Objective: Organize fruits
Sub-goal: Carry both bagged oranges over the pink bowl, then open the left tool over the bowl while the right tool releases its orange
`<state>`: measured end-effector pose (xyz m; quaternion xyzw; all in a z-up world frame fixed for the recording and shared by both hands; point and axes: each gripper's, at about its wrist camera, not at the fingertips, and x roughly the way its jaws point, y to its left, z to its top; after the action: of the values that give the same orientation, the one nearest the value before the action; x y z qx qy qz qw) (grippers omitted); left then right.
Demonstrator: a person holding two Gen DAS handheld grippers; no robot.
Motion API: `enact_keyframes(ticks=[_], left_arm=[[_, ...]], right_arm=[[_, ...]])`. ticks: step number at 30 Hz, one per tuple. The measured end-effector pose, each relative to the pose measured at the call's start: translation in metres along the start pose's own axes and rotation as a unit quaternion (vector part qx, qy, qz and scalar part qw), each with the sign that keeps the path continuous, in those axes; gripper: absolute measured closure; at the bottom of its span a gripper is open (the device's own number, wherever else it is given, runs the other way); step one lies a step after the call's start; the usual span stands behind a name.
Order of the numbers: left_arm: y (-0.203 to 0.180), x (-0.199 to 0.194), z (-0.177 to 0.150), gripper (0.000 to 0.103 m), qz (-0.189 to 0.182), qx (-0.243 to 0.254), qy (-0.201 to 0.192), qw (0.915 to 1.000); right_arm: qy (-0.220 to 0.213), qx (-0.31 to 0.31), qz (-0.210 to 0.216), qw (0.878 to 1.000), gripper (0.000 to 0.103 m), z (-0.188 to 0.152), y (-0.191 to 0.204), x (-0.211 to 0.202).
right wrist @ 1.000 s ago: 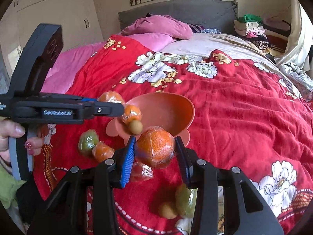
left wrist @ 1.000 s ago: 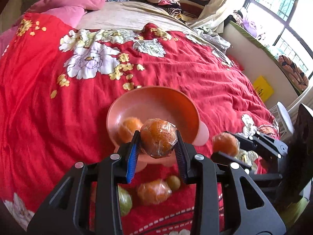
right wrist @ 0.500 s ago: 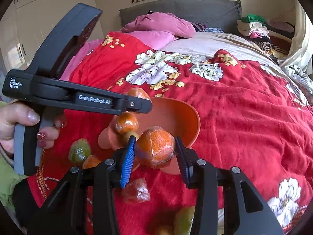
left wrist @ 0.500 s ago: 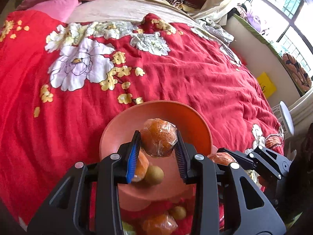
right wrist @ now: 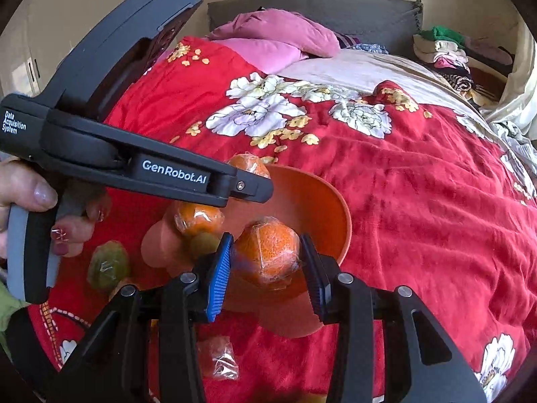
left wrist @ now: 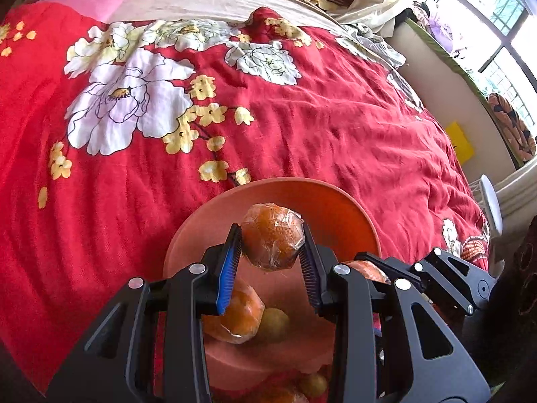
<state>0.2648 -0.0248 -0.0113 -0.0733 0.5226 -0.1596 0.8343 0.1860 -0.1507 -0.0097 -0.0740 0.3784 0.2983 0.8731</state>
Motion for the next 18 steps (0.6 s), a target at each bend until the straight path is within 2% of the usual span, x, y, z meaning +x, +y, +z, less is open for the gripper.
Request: enact_keyframes(ticks=[18], left_arm=[[0.001, 0.011, 0.0, 0.077, -0.002, -0.002, 0.01, 0.9999]], right_arm=[[0.013, 0.003, 0.001, 1.0, 0.061, -0.005, -0.002, 0.008]])
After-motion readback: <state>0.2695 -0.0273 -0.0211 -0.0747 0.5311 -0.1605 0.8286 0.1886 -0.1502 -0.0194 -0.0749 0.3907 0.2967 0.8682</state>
